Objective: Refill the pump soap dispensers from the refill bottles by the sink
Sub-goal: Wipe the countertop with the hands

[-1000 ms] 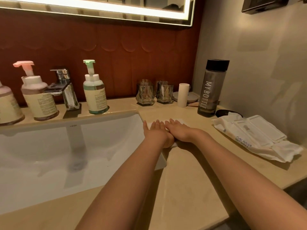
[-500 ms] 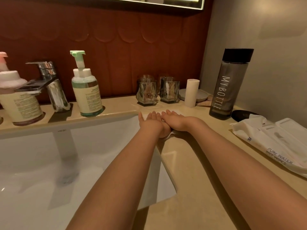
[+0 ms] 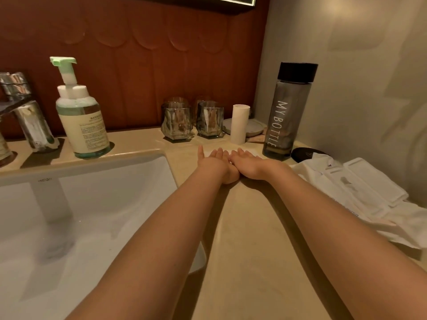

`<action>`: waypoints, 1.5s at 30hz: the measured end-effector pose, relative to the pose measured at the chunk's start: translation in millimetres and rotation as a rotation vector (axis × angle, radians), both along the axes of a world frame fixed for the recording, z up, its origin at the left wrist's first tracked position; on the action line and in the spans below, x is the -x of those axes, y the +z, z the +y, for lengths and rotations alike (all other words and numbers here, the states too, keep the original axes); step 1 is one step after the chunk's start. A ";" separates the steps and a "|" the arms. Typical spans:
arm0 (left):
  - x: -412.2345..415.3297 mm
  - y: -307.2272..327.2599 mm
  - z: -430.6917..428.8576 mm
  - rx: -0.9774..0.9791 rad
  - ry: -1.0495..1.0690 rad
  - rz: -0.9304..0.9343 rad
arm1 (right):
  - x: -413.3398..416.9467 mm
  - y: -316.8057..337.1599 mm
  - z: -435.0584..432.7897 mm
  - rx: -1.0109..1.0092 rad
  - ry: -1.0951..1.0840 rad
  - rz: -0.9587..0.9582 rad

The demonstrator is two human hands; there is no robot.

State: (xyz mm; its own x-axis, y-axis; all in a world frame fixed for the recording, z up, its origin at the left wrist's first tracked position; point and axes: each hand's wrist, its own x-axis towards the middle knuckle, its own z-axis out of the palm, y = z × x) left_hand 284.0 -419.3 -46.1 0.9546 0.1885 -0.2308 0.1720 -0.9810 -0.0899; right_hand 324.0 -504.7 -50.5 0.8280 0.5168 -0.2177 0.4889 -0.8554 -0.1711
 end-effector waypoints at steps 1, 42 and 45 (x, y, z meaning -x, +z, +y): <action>0.6 -0.8 -1.7 0.008 -0.006 0.001 | 1.0 -1.4 -2.3 0.011 -0.004 -0.002; 105.0 2.6 -64.5 0.108 -0.036 0.050 | 110.6 6.8 -68.6 0.008 -0.016 0.032; 107.7 0.1 -65.1 0.120 -0.050 0.043 | 111.7 2.6 -70.3 0.019 -0.057 0.020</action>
